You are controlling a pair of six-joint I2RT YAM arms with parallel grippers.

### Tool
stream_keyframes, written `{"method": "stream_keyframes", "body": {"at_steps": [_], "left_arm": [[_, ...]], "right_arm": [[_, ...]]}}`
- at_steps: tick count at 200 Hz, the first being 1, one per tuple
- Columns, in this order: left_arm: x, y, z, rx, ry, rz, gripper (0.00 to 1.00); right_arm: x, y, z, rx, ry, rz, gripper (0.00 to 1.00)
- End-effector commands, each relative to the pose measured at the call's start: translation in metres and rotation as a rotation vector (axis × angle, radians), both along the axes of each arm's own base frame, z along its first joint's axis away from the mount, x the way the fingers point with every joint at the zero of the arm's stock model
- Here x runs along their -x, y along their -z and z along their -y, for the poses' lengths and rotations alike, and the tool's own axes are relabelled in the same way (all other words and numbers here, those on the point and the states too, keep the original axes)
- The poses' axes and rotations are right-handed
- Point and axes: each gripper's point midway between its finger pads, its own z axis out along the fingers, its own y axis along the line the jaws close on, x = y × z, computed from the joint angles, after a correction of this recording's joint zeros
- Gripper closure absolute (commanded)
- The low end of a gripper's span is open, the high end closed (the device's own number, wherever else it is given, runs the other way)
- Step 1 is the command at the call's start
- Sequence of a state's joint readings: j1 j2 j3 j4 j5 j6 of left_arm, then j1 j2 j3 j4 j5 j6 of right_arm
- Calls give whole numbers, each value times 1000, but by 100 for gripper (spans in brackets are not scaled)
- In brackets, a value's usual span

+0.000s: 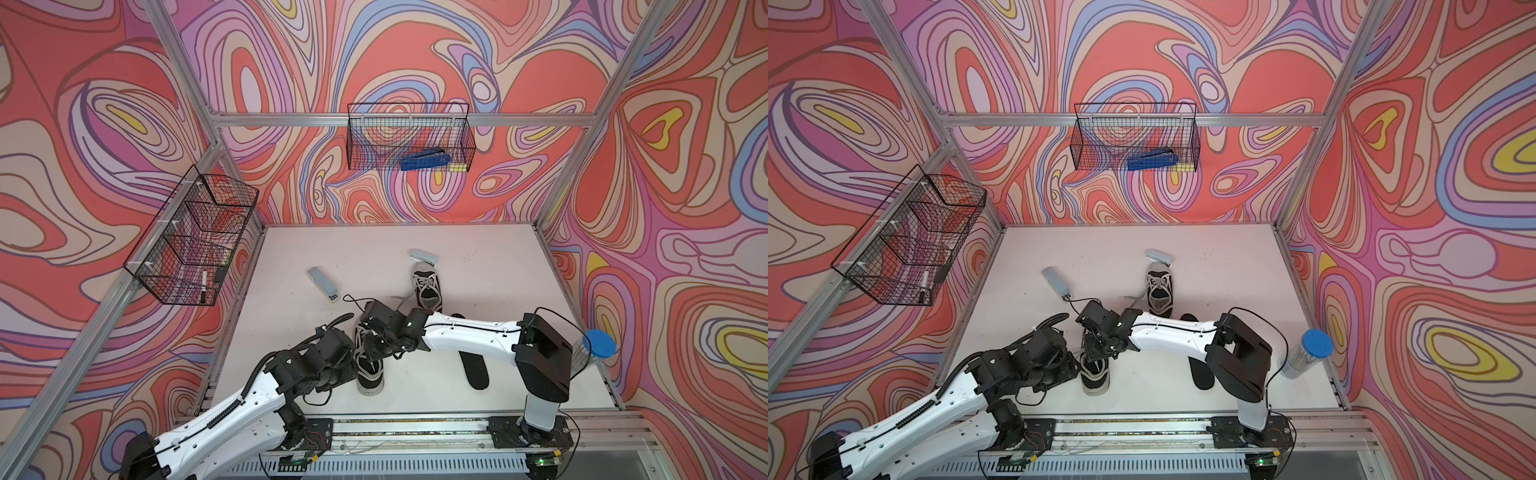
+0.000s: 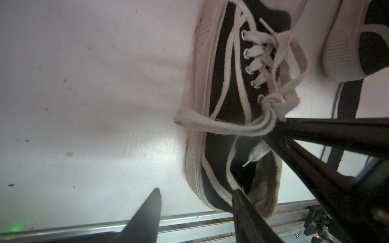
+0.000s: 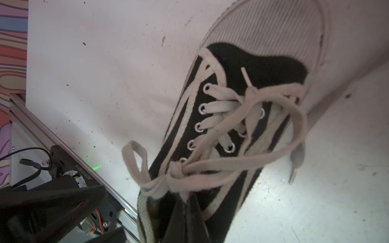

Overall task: Remove the insole from the shoe
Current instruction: Untie the shoelace on the shoe.

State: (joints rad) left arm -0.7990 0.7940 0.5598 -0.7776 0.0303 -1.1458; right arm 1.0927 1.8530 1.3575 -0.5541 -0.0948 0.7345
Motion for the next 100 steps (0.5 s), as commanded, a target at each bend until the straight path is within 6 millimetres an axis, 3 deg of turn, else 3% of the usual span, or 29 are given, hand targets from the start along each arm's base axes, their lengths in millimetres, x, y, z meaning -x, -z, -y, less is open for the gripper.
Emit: {"method": "stream_keyframes", "body": {"at_steps": [1, 22, 25, 44, 83, 86, 100], "left_arm": [[-6, -2, 20, 94, 44, 14, 41], [-12, -1, 21, 99, 31, 24, 42], [-7, 13, 15, 76, 26, -2, 42], [-11, 26, 12, 68, -3, -21, 49], [-22, 44, 3, -7, -48, -47, 71], [-22, 45, 3, -12, -50, -50, 73], [-23, 49, 0, -38, -61, -64, 87]], "right_arm": [[1, -18, -3, -39, 10, 6, 100], [1, -22, -4, -51, 10, 5, 100], [1, -22, -5, -52, 10, 5, 100], [2, -29, -7, -71, 2, 1, 100], [10, -41, -3, -77, -18, -24, 100], [11, -53, -2, -97, -20, -13, 100], [12, -62, 5, -92, -23, 0, 100]]}}
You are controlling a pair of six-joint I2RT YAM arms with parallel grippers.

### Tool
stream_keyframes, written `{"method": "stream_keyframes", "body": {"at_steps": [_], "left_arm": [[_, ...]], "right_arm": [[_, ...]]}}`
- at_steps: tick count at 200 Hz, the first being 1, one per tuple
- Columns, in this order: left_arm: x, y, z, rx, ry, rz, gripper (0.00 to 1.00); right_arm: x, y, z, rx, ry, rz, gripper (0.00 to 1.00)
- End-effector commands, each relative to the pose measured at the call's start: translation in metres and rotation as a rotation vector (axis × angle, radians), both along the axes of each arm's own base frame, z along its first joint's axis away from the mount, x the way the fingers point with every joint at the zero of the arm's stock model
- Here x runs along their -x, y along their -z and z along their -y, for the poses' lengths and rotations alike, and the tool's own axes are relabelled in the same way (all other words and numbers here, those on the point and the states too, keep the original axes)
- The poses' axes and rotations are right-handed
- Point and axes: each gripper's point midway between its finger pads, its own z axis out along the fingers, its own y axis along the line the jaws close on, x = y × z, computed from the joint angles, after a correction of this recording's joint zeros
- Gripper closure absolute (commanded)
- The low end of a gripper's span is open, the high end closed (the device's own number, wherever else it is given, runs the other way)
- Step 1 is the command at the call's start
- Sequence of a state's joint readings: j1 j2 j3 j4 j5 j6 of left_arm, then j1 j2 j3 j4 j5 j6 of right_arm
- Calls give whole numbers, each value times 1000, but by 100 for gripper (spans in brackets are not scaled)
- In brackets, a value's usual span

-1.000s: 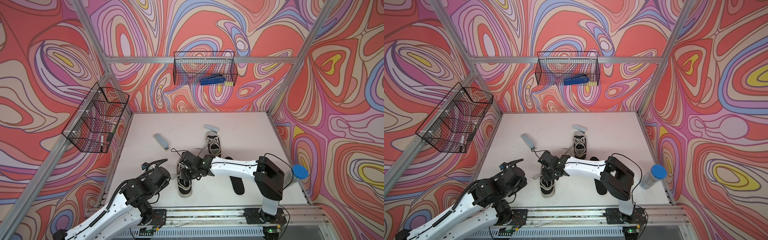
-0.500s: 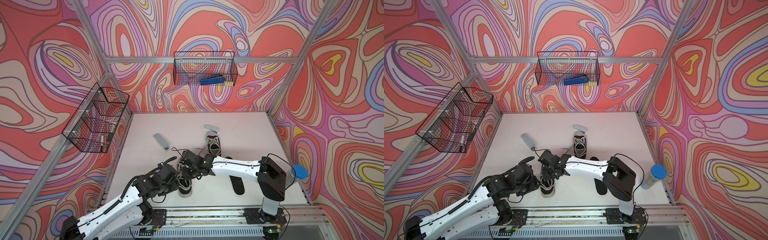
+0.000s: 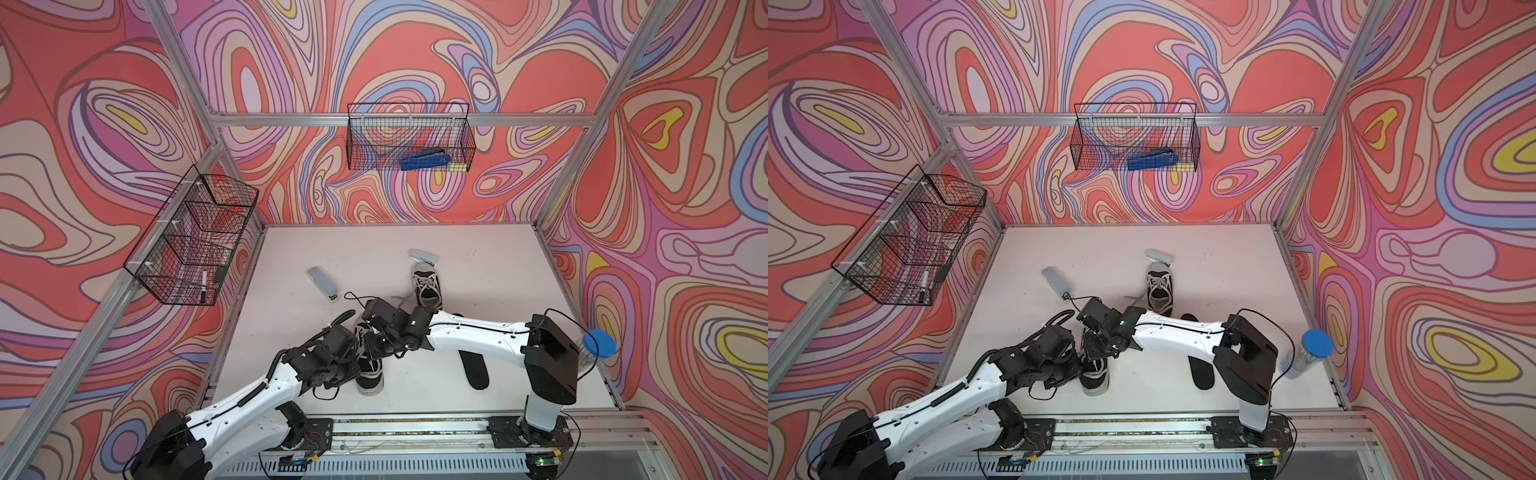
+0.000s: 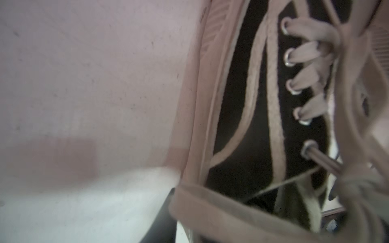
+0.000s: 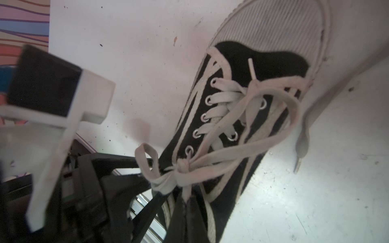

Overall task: Remove the insole from the shoe
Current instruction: Untie the shoelace on the shoe.

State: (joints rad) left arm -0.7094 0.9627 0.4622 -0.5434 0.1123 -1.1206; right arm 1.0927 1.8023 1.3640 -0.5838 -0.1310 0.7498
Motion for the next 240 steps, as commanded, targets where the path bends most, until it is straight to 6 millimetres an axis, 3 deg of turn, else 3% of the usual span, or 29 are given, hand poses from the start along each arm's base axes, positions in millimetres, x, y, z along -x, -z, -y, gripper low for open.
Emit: {"method": "stream_keyframes", "body": {"at_steps": [1, 21, 49, 87, 109, 129, 135, 154, 160, 174, 205, 221, 240], "left_arm": [[-6, 8, -10, -64, -28, -1, 88], [-4, 11, -15, -86, -46, -16, 100], [-4, 9, -17, -93, -55, -12, 100], [-4, 8, -18, -113, -41, -15, 100], [-9, 5, -13, -103, -18, 1, 100], [-12, 7, -6, -98, 20, 1, 100], [-21, -5, 3, -75, 29, 28, 100], [-27, -7, 7, -88, 59, 34, 100], [-29, -7, 8, -97, 67, 37, 100], [-33, -10, 9, -112, 88, 47, 100], [-38, -13, 11, -150, 149, 61, 100], [-39, -14, 10, -166, 171, 66, 100], [-40, -14, 12, -164, 195, 78, 100]], "right_arm": [[4, -42, 4, -51, -16, 24, 100], [-7, -56, 23, -14, 15, 80, 100], [-35, -66, 56, 32, 89, 142, 100], [-60, -63, 80, 80, 151, 189, 100], [-57, -33, 86, 124, 135, 146, 100], [-41, 4, 75, 99, 94, 32, 100], [-35, 12, 71, 82, 83, -1, 100], [-27, 22, 61, 19, 82, -55, 100], [-26, 20, 60, 5, 83, -58, 100], [-26, 9, 60, -20, 84, -43, 88], [-41, -41, 70, -120, 101, 43, 69], [-56, -58, 81, -166, 132, 99, 67], [-76, -59, 96, -105, 113, 241, 74]]}}
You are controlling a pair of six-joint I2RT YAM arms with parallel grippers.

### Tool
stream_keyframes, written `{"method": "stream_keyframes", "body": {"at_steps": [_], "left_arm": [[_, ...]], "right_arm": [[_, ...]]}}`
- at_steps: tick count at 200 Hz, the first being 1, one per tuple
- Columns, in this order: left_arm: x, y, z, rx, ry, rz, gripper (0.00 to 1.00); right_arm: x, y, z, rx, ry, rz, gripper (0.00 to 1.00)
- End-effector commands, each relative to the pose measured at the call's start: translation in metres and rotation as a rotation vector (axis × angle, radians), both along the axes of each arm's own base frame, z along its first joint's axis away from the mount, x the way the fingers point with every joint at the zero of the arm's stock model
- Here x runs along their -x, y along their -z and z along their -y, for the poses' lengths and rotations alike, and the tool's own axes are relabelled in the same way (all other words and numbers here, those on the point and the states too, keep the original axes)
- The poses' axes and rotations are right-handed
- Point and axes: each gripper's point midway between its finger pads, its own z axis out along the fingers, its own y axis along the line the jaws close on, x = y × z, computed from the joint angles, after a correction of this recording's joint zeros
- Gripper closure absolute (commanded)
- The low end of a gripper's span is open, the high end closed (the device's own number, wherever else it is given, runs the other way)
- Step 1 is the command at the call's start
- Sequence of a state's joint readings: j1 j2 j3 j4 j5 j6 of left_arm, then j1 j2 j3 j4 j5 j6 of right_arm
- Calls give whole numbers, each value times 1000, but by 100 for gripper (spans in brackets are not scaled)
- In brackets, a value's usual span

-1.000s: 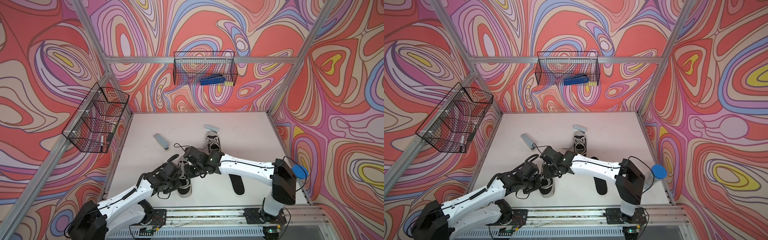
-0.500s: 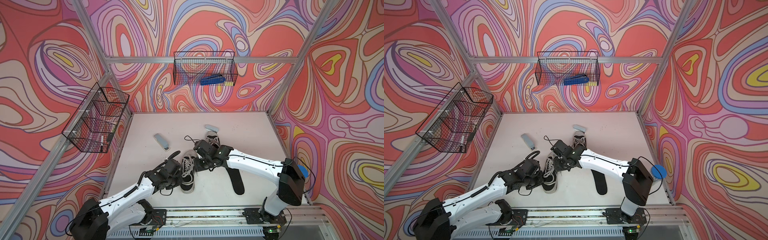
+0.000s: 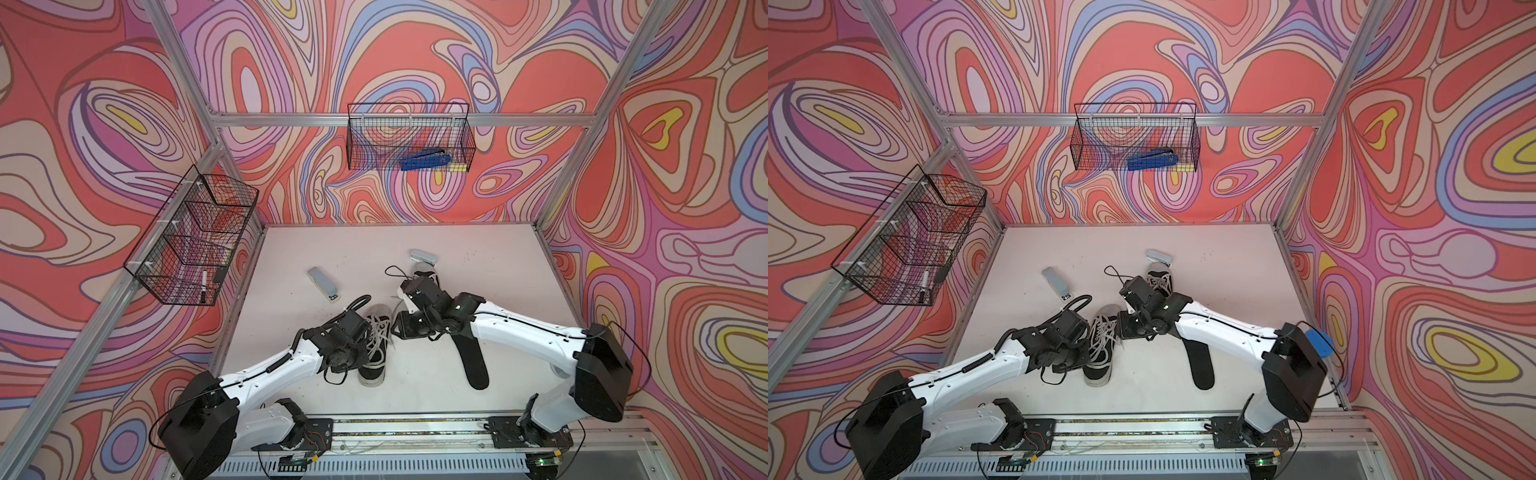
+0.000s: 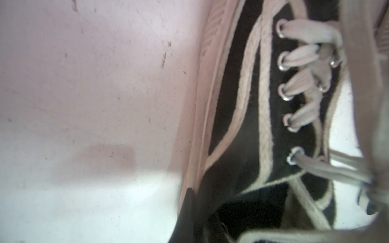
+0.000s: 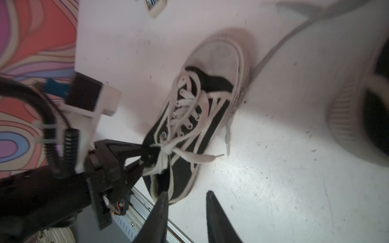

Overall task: Remove the insole from the shoe
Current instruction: Untie the shoelace on the shoe.

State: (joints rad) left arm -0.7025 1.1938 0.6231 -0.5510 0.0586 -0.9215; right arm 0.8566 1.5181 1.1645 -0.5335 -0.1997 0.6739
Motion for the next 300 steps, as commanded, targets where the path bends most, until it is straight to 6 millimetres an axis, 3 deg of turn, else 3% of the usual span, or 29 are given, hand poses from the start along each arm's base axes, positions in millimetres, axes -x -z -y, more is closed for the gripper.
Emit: {"method": "stream_keyframes", "body": {"at_steps": [1, 21, 50, 73, 94, 129, 177, 211, 244, 276, 300], "left_arm": [[-9, -10, 0, -21, 44, 47, 100], [-8, -10, 1, -21, 75, 48, 100], [-5, -12, 9, 8, 135, 48, 100], [-4, -13, 11, 21, 152, 50, 100], [-3, -13, 12, 25, 156, 45, 100], [-3, -13, 13, 28, 155, 42, 100], [-4, -13, 13, 28, 152, 40, 100], [-4, -14, 12, 24, 149, 42, 100], [-3, -15, 9, 7, 136, 37, 100], [-1, -10, 2, -8, 93, 20, 100], [1, -6, -4, -26, 32, 1, 100]], "right_arm": [[-24, -12, 14, 41, -13, 180, 74], [-36, -12, 17, 146, -174, 398, 76], [-25, -15, -3, 180, -574, 707, 74], [-19, 6, -8, 241, -802, 847, 70], [-9, 25, -13, 251, -962, 861, 67], [7, 38, -20, 191, -1084, 853, 64], [3, 56, -29, 215, -1121, 851, 63], [-2, 62, -36, 219, -1126, 848, 71], [-12, 42, -37, 228, -1048, 919, 100], [-10, -3, -22, 217, -915, 967, 100], [-18, -37, -9, 189, -701, 933, 100]]}}
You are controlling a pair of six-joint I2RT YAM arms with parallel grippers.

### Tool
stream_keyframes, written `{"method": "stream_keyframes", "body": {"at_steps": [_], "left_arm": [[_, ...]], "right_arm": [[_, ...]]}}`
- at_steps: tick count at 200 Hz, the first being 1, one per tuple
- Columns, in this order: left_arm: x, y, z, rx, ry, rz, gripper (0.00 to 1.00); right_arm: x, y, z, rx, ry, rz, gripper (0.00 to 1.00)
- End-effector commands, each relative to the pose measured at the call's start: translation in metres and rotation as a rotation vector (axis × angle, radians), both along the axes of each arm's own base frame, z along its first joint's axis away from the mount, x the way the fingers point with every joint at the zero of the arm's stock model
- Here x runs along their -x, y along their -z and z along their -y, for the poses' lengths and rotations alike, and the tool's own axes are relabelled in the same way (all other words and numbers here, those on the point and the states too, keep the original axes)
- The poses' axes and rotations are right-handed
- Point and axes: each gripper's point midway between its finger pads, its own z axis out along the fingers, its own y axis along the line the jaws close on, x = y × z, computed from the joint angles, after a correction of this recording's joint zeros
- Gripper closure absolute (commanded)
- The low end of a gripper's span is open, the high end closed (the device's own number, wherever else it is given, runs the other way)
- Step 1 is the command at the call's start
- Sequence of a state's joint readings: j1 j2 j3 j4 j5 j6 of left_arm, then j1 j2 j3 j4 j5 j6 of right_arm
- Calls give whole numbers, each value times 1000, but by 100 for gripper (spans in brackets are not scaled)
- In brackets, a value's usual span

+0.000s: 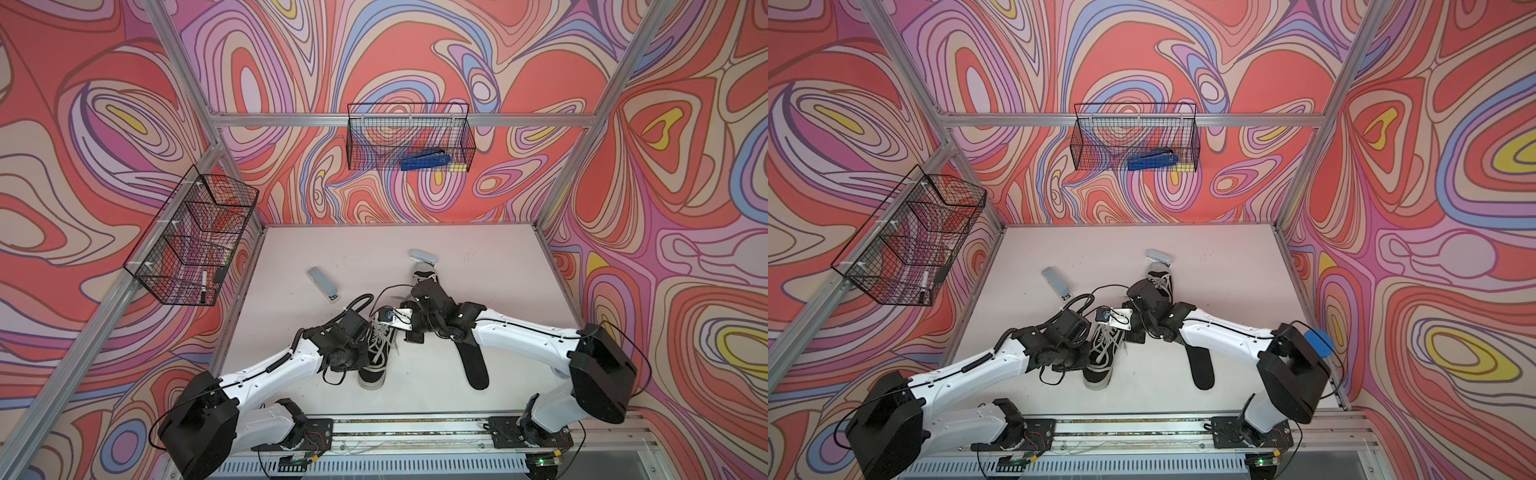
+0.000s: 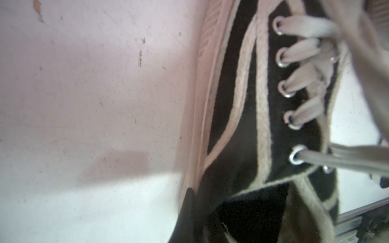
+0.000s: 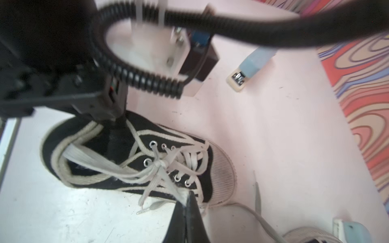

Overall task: Remove the insole from the shoe
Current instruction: Untie the shoelace on the shoe.

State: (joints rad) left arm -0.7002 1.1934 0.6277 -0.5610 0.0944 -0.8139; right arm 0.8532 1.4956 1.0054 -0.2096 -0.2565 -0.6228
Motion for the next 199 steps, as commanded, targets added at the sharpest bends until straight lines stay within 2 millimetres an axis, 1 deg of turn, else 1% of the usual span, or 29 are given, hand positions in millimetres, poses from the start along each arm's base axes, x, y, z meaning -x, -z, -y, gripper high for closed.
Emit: {"method": "stream_keyframes", "body": {"at_steps": [1, 23, 51, 62, 70, 87, 102, 111, 122, 135, 148, 151, 152, 154, 165, 172, 183, 190, 199], "left_arm": [[-3, -5, -8, -24, -83, -1, 100], [-3, -2, -11, -20, -131, -8, 100], [-1, 1, -11, -14, -144, -15, 100], [-1, 1, -11, -13, -143, -17, 100], [-1, 1, -11, -14, -142, -17, 100], [-1, 1, -11, -14, -141, -16, 100], [-1, 1, -10, -13, -140, -17, 100], [-1, 1, -10, -11, -140, -17, 100], [-1, 1, -9, -7, -140, -18, 100], [-2, -1, -7, 8, -136, -13, 100], [-5, -4, -2, 29, -131, -3, 100], [-5, -5, -1, 36, -130, 0, 100], [-6, -6, -1, 37, -130, 2, 100], [-6, -6, 0, 42, -130, 5, 100], [-9, -10, 4, 69, -128, 19, 100], [-10, -12, 6, 80, -128, 23, 100], [-12, -14, 7, 90, -133, 32, 100], [-13, -15, 9, 95, -135, 36, 100], [-15, -16, 10, 102, -139, 37, 100]], "right_arm": [[-12, -39, 11, -127, 201, -31, 100], [-29, -68, 24, -266, 442, -117, 100], [-52, -107, 43, -448, 724, -192, 100], [-65, -120, 53, -497, 823, -192, 100], [-77, -129, 64, -526, 903, -193, 100], [-103, -140, 83, -589, 1017, -222, 100], [-126, -143, 90, -622, 1070, -251, 100], [-137, -139, 87, -610, 1083, -262, 100], [-147, -130, 74, -565, 1056, -278, 100], [-155, -98, 54, -460, 1017, -336, 100], [-154, -60, 32, -357, 958, -433, 100], [-152, -55, 28, -345, 944, -454, 100], [-153, -48, 26, -332, 944, -466, 100], [-153, -40, 23, -315, 941, -485, 100], [-147, -11, 9, -261, 902, -580, 84], [-143, 1, 5, -235, 891, -625, 78], [-137, 9, 3, -214, 883, -667, 72], [-134, 7, 6, -217, 884, -665, 69], [-128, -2, 14, -226, 889, -648, 64]]}}
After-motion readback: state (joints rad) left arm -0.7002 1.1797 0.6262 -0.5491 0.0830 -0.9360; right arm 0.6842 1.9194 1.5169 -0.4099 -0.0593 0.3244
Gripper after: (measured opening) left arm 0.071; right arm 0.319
